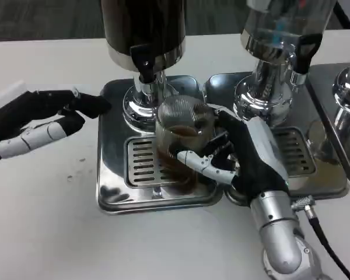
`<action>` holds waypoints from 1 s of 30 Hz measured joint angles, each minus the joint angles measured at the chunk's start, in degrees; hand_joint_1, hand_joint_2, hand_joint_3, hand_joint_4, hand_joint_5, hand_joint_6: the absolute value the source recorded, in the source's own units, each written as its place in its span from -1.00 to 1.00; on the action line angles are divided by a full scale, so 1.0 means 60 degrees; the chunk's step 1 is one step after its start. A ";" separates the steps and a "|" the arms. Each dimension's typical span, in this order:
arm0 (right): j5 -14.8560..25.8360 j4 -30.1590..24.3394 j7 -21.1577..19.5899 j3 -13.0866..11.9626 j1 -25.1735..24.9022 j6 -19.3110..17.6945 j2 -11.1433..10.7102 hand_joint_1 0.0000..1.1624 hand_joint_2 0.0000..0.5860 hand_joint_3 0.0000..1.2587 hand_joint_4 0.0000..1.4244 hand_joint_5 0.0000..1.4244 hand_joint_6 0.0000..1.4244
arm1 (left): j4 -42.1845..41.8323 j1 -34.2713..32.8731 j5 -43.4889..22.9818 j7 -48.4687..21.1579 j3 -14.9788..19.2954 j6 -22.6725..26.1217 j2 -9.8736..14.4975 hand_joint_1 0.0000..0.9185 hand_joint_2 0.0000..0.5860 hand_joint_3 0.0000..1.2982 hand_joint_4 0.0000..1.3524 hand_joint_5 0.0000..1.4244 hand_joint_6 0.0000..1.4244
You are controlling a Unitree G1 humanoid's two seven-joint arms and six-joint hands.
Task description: Grasp the cup under the faucet to collect the drink, then remove the cup.
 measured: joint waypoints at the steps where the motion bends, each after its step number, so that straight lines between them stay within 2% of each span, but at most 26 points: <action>1: -0.0007 -0.0123 0.0012 -0.0036 0.0053 0.0008 -0.0026 0.23 -0.17 -0.24 -0.16 -0.03 0.11 | 0.0001 0.0000 -0.0001 -0.0002 -0.0017 -0.0012 -0.0007 -1.00 -0.49 -0.46 -0.57 -0.57 -0.45; 9: -0.0058 -0.0936 0.0263 -0.0268 0.0428 0.0241 -0.0158 0.24 -0.19 -0.24 -0.14 -0.03 0.12 | -0.0034 0.0013 -0.0003 -0.0007 -0.0113 -0.0302 -0.0076 -1.00 -0.50 -0.52 -0.65 -0.62 -0.45; 24: -0.0036 -0.2111 0.0716 -0.0665 0.1017 0.0771 -0.0443 0.24 -0.19 -0.22 -0.12 0.01 0.14 | -0.0745 0.0751 -0.0022 0.0015 -0.0101 -0.0982 -0.0112 -1.00 -0.58 -0.72 -0.91 -0.87 -0.61; 30: 0.0001 -0.2496 0.0912 -0.0839 0.1185 0.0841 -0.0497 0.24 -0.19 -0.21 -0.12 0.01 0.15 | -0.1259 0.1309 0.0079 0.0207 -0.0019 -0.1559 0.0167 -1.00 -0.59 -0.78 -0.98 -0.91 -0.68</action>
